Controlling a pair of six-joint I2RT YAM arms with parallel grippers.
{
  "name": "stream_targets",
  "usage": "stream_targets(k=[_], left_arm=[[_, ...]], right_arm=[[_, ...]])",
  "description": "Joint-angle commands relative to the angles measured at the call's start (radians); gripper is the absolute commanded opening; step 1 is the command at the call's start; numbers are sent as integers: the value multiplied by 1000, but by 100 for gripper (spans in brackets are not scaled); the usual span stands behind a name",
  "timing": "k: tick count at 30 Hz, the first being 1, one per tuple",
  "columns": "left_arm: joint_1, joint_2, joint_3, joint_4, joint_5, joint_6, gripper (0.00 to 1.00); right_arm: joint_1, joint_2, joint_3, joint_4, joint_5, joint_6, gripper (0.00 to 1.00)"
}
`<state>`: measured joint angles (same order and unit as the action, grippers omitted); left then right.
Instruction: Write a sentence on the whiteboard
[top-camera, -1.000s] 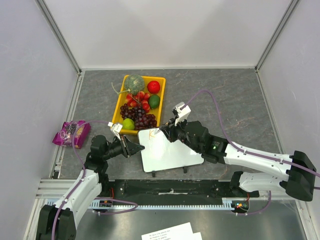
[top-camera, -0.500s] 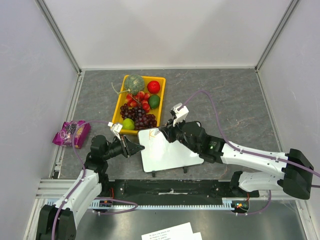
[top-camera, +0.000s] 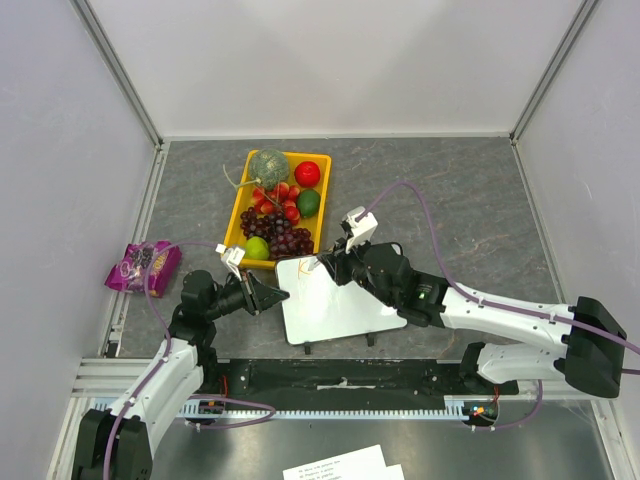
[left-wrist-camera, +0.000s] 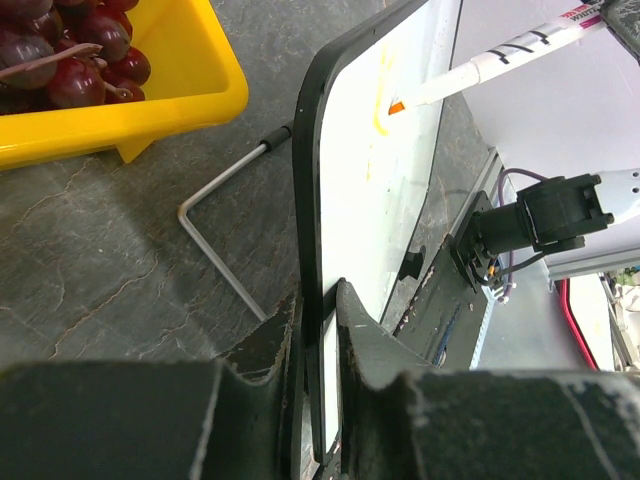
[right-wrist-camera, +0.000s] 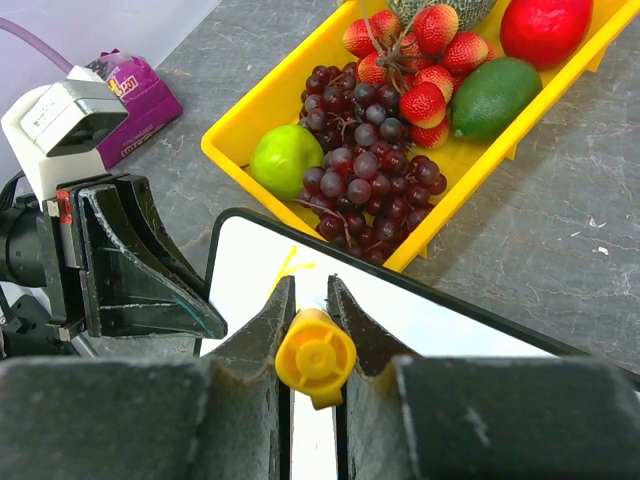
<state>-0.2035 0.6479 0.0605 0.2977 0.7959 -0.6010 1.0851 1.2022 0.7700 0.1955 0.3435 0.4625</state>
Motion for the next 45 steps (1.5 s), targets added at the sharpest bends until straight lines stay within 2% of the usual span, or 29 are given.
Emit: stream_targets(k=[1, 13, 21, 35, 45], left_arm=[[-1, -4, 7, 24, -9, 40, 2], [-1, -4, 7, 24, -9, 41, 2], [-1, -2, 7, 24, -9, 40, 2], [-1, -4, 7, 24, -9, 40, 2], [-1, -5, 7, 24, -7, 41, 2]], right_arm=[[-1, -18, -21, -10, 87, -12, 0], [-2, -36, -9, -25, 134, -22, 0], [-2, 5, 37, -16, 95, -27, 0], [-1, 5, -8, -16, 12, -7, 0], [-1, -18, -54, -42, 14, 7, 0]])
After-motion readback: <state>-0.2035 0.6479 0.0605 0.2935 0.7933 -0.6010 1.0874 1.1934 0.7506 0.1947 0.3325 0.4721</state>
